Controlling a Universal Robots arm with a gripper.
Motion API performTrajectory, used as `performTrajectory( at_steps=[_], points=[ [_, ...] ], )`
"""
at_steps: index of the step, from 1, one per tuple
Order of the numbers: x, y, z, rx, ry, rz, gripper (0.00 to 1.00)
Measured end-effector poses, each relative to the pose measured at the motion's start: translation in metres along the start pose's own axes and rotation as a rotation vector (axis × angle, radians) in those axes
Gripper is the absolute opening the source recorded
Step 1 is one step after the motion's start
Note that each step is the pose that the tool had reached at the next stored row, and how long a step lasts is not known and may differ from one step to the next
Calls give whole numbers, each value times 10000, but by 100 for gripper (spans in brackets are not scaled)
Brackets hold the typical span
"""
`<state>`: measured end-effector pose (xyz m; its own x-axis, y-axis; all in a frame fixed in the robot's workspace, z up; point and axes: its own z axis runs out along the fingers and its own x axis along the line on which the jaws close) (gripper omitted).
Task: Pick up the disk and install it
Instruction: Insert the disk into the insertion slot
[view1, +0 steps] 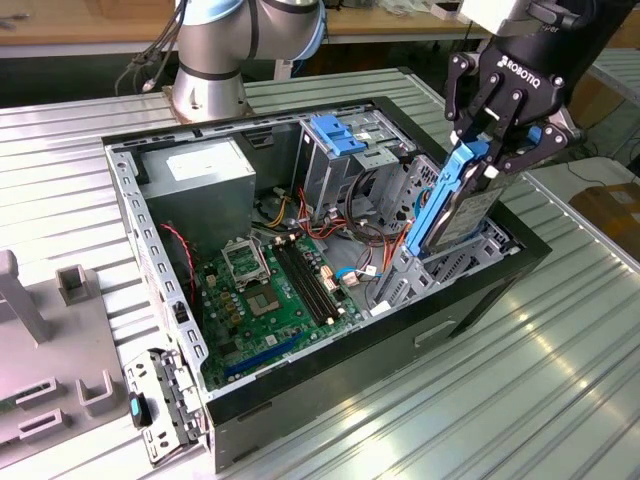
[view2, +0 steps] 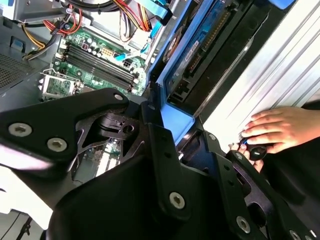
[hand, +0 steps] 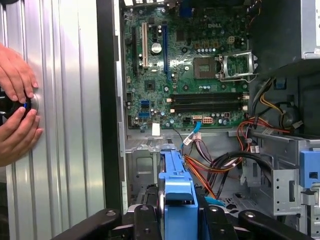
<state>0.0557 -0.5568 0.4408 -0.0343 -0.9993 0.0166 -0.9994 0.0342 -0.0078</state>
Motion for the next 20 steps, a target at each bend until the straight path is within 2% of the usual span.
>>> performTrajectory(
  at_steps=[7,11,20],
  points=[
    [2,0,145,-38,1,-1,37],
    [4,0,202,-51,2,-1,37],
    [13,-2,407,-74,6,-2,37]
  ],
)
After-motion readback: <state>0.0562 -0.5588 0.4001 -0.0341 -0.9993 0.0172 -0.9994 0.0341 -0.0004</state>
